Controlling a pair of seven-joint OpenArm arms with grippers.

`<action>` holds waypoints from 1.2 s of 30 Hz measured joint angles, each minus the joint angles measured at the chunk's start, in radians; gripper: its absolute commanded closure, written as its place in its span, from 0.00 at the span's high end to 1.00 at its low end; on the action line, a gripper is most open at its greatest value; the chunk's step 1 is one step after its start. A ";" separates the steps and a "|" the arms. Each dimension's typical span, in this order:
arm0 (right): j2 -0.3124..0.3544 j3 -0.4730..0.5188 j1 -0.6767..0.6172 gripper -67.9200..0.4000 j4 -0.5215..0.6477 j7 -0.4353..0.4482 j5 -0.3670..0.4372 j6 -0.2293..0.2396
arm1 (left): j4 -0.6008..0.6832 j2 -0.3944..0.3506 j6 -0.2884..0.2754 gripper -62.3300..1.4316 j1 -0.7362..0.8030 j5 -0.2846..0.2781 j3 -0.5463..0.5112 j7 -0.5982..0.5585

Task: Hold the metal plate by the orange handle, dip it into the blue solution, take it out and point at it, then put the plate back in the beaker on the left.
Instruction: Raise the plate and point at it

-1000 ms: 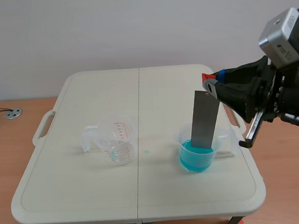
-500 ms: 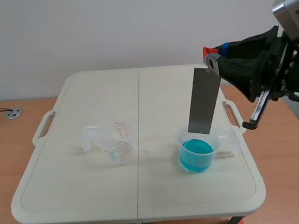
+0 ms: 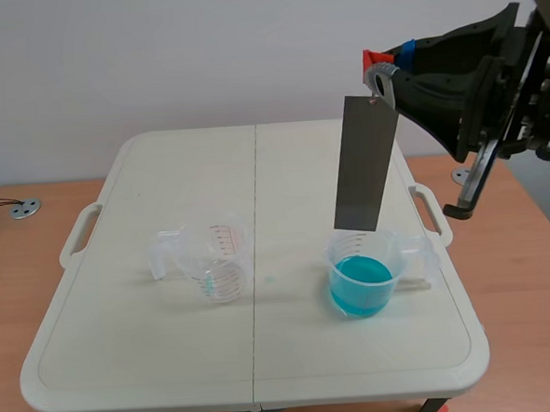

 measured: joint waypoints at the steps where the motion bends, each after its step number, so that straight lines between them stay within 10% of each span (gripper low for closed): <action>1: 0.000 0.000 0.000 0.02 0.003 0.000 0.000 0.000 | 0.009 -0.006 0.000 0.05 0.000 -0.012 -0.005 -0.005; 11: 0.000 0.000 0.000 0.02 0.015 -0.001 0.000 0.000 | 0.069 -0.021 -0.084 0.05 -0.057 -0.024 -0.010 -0.038; 24: 0.000 0.000 0.000 0.02 0.015 -0.001 0.000 0.000 | 0.072 -0.022 -0.489 0.05 -0.361 -0.020 0.031 -0.114; 36: 0.000 0.000 0.000 0.02 0.015 -0.001 0.000 0.000 | 0.074 0.055 -0.490 0.05 -0.746 0.023 0.491 -0.001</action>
